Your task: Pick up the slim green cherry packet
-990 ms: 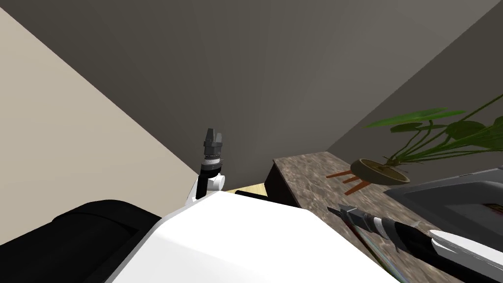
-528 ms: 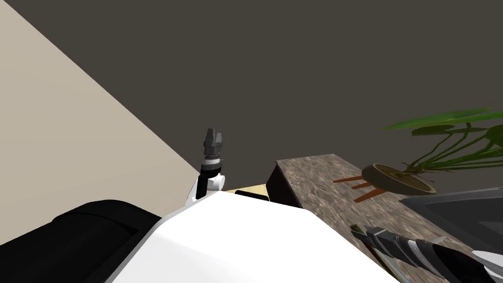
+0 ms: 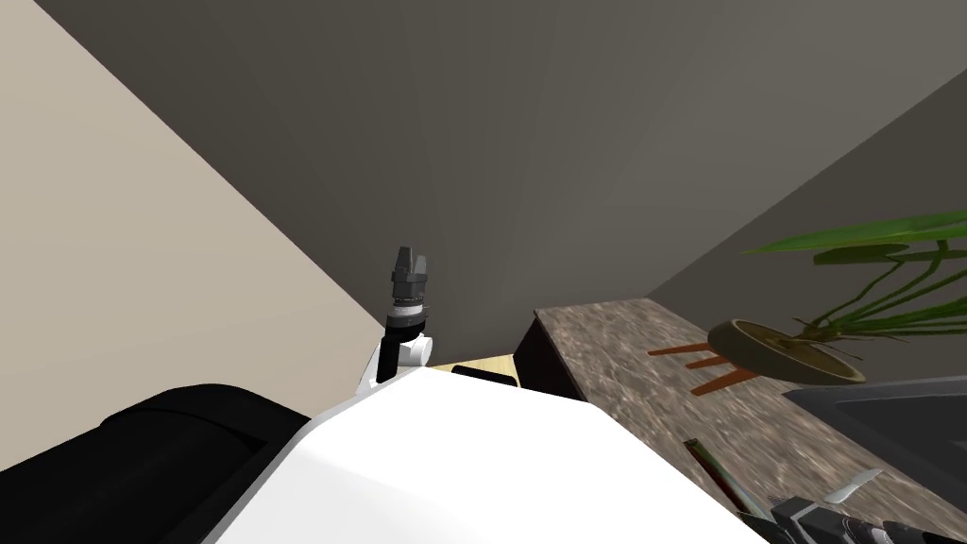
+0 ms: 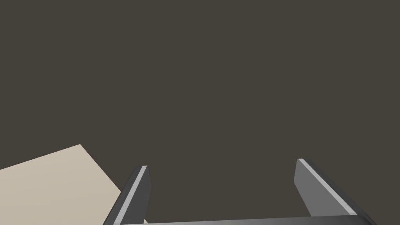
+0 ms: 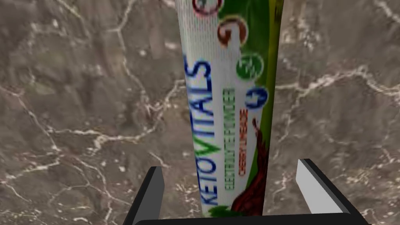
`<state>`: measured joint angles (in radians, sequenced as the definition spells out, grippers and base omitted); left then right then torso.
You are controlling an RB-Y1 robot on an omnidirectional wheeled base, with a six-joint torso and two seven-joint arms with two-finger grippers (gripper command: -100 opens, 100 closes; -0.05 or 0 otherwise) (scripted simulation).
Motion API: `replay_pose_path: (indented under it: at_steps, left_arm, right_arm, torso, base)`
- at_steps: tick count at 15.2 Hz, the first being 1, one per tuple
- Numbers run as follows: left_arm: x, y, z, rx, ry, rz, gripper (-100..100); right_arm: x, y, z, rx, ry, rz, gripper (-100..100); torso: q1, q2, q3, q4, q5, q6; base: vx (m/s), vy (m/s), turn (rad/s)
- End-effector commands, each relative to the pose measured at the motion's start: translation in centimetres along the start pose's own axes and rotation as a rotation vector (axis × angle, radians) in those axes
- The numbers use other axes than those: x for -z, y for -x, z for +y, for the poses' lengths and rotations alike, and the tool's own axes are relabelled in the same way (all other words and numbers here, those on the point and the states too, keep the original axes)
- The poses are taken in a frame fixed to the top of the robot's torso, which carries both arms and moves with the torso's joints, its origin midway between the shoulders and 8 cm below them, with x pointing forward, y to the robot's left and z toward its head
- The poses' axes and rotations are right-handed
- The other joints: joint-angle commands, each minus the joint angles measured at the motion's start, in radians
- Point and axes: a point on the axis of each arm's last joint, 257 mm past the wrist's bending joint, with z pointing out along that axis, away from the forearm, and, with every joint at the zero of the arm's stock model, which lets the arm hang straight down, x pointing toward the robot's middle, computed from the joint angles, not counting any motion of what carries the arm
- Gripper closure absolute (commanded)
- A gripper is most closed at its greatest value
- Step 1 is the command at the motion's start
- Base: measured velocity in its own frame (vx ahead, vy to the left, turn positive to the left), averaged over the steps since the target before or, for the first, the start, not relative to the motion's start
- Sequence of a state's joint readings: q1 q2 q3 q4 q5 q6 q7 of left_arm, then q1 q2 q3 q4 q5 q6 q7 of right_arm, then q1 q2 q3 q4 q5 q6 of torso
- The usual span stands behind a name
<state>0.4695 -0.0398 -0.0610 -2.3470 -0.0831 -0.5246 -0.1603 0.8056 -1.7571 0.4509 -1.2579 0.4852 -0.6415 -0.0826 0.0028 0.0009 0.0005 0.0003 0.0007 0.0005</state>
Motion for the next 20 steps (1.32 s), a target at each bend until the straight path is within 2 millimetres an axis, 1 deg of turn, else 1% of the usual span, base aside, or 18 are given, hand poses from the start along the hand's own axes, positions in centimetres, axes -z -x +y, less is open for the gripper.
replay_pose_path:
  at_steps: [1, 2, 3, 4, 9, 10, 11, 12, 16, 17, 20]
  left_arm:
    - [0.0, 0.0, 0.0, 0.0, 0.0, 0.0, 0]
    - [0.0, 0.0, 0.0, 0.0, 0.0, 0.0, 0]
    - [0.0, 0.0, 0.0, 0.0, 0.0, 0.0, 0]
    - [0.0, 0.0, 0.0, 0.0, 0.0, 0.0, 0]
    - [0.0, 0.0, 0.0, 0.0, 0.0, 0.0, 0]
    - [0.0, 0.0, 0.0, 0.0, 0.0, 0.0, 0]
    - [0.0, 0.0, 0.0, 0.0, 0.0, 0.0, 0]
    - [0.0, 0.0, 0.0, 0.0, 0.0, 0.0, 0]
    - [0.0, 0.0, 0.0, 0.0, 0.0, 0.0, 0]
    - [0.0, 0.0, 0.0, 0.0, 0.0, 0.0, 0]
    - [0.0, 0.0, 0.0, 0.0, 0.0, 0.0, 0]
  right_arm:
    - [0.4, -2.4, 0.0, -0.004, 0.0, 0.052, -100]
    - [0.5, -2.8, 0.0, -0.005, 0.001, 0.061, -100]
    - [0.5, -1.8, 0.0, -0.005, 0.002, 0.041, -100]
    - [-0.2, -3.1, 0.4, -0.025, 0.002, 0.044, -100]
    - [-1.4, -4.8, 1.2, -0.058, 0.002, 0.045, -100]
    - [-1.9, -5.5, 1.5, -0.071, 0.002, 0.045, -100]
    - [-1.4, -4.8, 1.2, -0.058, 0.003, 0.044, -100]
    - [-1.5, -4.9, 1.2, -0.06, 0.003, 0.045, 100]
    - [-1.6, -4.9, 1.3, -0.061, 0.004, 0.045, 100]
    - [-0.7, -3.7, 0.7, -0.038, 0.002, 0.044, 100]
    - [0.1, -2.7, 0.3, -0.018, 0.002, 0.044, 100]
  torso:
    - [0.0, 0.0, 0.0, 0.0, 0.0, 0.0]
    - [0.0, 0.0, 0.0, 0.0, 0.0, 0.0]
    - [0.0, 0.0, 0.0, 0.0, 0.0, 0.0]
    - [-0.001, 0.0, 0.0, 0.0, 0.0, 0.0]
    - [-0.003, 0.001, 0.0, 0.0, -0.001, 0.0]
    - [-0.003, 0.001, 0.0, 0.0, -0.001, 0.0]
    - [-0.003, 0.001, 0.0, 0.0, -0.001, -0.001]
    - [-0.002, 0.0, 0.0, 0.0, -0.001, 0.0]
    - [-0.003, 0.0, 0.0, 0.0, -0.001, 0.0]
    - [-0.003, 0.0, 0.0, 0.0, -0.001, 0.0]
    - [-0.002, -0.001, 0.0, 0.0, 0.0, 0.001]
  base:
    - [0.0, 0.008, 0.013]
    - [0.0, 0.009, 0.017]
    - [0.0, 0.0, 0.0]
    - [-0.006, -0.001, 0.119]
    - [-0.014, -0.015, 0.129]
    - [-0.014, -0.012, 0.146]
    - [-0.009, -0.009, 0.064]
    - [0.0, 0.0, 0.0]
    - [0.0, 0.0, 0.0]
    - [0.011, 0.007, -0.162]
    - [0.019, 0.017, -0.2]
